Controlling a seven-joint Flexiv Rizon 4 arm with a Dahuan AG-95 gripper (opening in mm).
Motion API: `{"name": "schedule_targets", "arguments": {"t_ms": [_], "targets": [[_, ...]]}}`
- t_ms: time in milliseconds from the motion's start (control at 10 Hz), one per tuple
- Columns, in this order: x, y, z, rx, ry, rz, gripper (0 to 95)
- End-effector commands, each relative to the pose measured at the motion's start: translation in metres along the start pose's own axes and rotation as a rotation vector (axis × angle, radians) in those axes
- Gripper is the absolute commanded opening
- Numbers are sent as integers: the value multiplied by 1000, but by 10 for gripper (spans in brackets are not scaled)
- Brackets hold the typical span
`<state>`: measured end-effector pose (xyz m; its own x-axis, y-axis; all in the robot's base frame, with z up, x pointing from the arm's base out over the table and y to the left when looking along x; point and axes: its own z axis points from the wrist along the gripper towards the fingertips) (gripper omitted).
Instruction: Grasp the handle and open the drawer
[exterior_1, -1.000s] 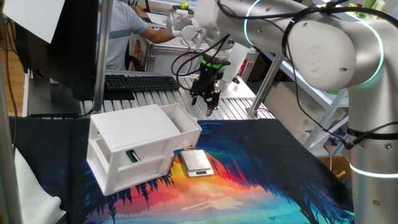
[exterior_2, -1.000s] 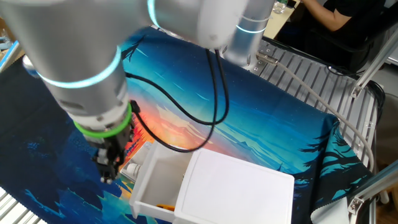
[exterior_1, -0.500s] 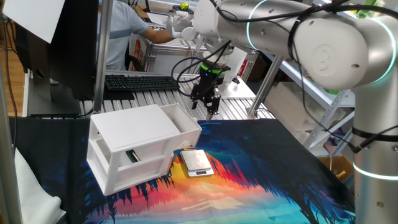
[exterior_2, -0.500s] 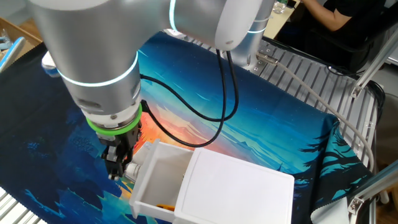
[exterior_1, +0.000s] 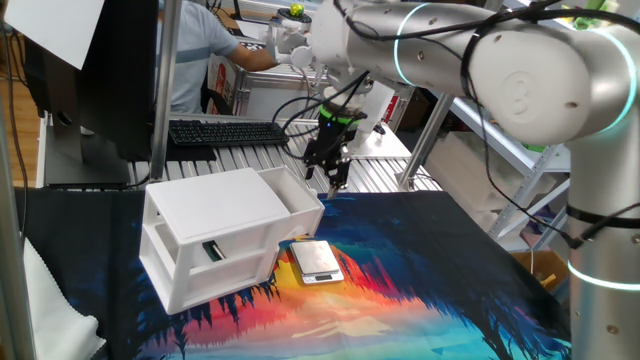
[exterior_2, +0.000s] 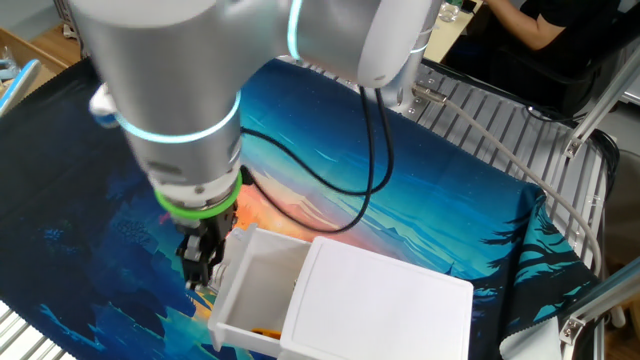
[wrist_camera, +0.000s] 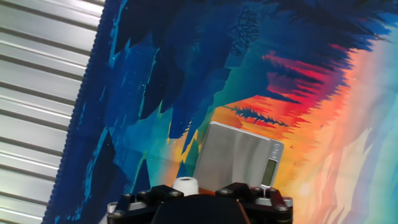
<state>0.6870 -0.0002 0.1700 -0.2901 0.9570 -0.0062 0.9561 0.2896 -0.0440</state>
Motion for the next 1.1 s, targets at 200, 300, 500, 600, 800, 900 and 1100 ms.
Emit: {"name": "schedule_targets", "arguments": {"t_ms": [200, 300, 500, 600, 800, 900, 1100], "targets": [[-1, 7, 7, 3, -4, 8, 760], [0, 9, 11, -4, -10, 10, 570], [0, 11, 17, -9, -13, 5, 570], [0, 11, 17, -10, -13, 5, 570], [1, 11, 17, -13, -11, -14, 570], [1, 11, 17, -13, -11, -11, 570], [2, 10, 17, -12, -10, -6, 570]]}}
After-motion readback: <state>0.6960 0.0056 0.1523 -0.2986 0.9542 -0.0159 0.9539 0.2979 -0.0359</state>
